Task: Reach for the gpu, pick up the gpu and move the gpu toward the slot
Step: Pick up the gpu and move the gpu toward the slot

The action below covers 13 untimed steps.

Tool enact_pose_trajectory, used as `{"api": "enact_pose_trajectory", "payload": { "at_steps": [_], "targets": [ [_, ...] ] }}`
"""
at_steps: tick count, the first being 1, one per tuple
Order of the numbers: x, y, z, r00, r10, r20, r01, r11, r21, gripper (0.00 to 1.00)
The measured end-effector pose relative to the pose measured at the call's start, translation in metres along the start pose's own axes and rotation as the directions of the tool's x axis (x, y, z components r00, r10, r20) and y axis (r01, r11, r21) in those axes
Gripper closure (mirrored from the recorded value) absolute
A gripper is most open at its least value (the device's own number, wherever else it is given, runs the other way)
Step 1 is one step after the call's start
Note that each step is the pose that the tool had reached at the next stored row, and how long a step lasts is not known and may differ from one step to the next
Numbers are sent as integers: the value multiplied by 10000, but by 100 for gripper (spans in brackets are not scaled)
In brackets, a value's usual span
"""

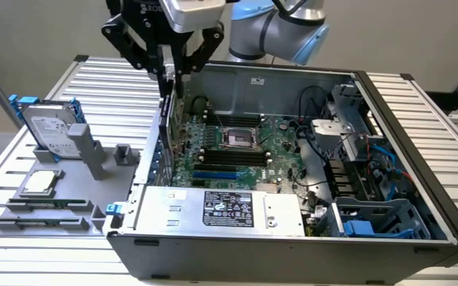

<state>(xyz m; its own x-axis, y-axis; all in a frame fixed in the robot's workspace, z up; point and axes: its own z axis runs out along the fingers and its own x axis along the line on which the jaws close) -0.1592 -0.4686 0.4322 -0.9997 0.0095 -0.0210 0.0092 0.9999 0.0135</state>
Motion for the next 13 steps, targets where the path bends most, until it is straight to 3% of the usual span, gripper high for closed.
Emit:
{"api": "enact_pose_trajectory", "payload": {
  "at_steps": [4, 13],
  "targets": [
    [-183, 2, 6, 10000, 1, -59, -1, 10000, 0, 74],
    [-593, 39, 70, 9999, 1, -118, -1, 10000, 1, 74]
  ]
}}
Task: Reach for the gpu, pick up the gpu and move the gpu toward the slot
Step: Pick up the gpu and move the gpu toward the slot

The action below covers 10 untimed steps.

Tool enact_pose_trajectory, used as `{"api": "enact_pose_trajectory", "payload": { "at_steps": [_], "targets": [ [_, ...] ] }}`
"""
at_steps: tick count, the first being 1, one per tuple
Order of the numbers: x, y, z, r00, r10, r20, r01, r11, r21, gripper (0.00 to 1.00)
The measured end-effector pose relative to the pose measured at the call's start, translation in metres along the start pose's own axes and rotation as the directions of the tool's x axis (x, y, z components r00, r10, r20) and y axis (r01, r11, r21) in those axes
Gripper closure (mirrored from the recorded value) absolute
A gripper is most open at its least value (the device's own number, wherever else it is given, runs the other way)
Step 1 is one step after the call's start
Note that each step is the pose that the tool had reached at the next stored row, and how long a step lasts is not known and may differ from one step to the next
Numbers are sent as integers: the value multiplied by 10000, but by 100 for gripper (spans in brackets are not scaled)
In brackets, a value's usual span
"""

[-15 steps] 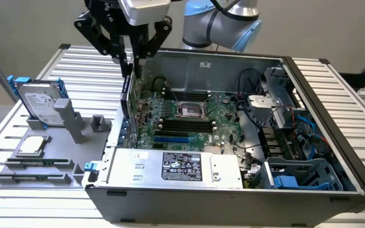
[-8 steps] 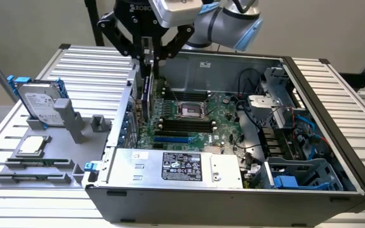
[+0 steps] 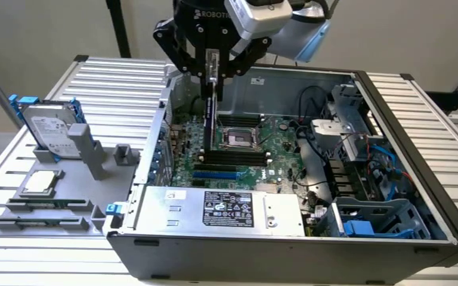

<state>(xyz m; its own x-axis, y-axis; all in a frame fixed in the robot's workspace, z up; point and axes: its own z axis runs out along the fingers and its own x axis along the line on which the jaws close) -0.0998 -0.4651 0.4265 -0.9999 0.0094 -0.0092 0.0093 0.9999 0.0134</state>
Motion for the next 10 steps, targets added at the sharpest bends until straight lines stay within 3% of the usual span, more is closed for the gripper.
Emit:
{"api": "enact_pose_trajectory", "payload": {
  "at_steps": [10],
  "targets": [
    [-405, 116, 150, 10000, 0, -59, 0, 10000, 1, 74]
  ]
}}
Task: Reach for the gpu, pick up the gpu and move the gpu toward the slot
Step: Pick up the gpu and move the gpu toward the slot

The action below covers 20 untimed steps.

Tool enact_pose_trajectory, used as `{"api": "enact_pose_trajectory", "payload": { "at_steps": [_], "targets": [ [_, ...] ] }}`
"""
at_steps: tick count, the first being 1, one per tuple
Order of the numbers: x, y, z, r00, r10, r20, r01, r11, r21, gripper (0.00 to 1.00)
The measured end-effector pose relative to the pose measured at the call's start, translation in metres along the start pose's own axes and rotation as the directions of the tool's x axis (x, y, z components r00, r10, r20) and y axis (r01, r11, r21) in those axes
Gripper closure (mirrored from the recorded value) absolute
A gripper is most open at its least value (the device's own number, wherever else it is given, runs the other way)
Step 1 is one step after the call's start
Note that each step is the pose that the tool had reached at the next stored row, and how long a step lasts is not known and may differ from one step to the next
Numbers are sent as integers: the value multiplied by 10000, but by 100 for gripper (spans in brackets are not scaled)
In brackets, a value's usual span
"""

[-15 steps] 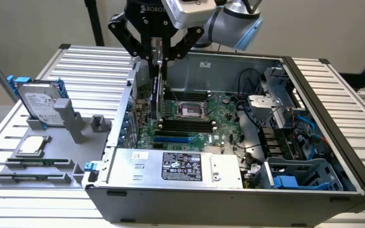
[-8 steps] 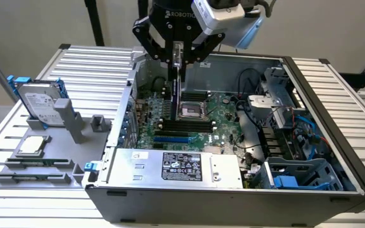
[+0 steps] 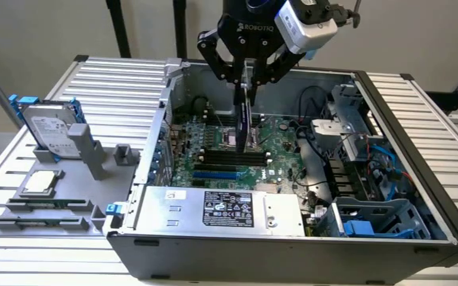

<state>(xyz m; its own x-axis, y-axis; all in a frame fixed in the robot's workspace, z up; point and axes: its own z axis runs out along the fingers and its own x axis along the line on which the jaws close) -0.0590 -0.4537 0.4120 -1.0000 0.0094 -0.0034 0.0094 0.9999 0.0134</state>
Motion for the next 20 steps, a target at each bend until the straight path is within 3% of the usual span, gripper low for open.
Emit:
{"api": "enact_pose_trajectory", "payload": {
  "at_steps": [8, 11, 16, 20],
  "targets": [
    [-22, 155, 68, 10000, -37, -67, 37, 10000, 0, 74],
    [-36, 188, 86, 9999, -52, -148, 52, 10000, 0, 74],
    [-133, 204, 117, 9994, -62, -343, 62, 10000, 0, 74],
    [-144, 204, 118, 9993, -64, -370, 64, 10000, 1, 74]
  ]
}}
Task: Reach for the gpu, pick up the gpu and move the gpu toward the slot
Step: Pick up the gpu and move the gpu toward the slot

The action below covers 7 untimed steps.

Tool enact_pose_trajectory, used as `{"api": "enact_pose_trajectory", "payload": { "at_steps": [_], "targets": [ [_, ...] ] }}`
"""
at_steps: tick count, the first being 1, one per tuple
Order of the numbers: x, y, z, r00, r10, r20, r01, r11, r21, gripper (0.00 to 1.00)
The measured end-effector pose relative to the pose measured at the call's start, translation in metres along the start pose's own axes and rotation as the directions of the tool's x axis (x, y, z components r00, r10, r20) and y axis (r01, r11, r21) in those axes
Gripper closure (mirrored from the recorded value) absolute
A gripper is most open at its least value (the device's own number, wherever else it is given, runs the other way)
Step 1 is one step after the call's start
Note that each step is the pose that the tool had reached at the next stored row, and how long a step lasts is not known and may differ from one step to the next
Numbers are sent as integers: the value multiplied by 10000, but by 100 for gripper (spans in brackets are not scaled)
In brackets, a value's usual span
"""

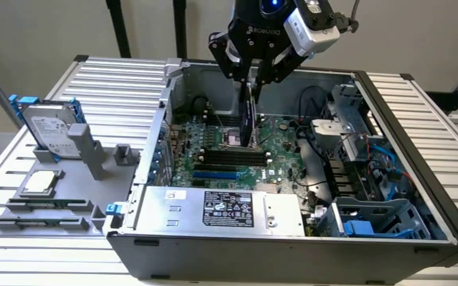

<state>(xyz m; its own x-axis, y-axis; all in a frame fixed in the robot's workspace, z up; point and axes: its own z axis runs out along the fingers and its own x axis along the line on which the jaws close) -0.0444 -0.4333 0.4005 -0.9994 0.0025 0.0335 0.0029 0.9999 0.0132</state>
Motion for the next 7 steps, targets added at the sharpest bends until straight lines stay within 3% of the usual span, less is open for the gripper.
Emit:
{"api": "enact_pose_trajectory", "payload": {
  "at_steps": [7],
  "targets": [
    [-1, 1, 0, 10000, -1, 0, 1, 10000, 0, 74]
  ]
}}
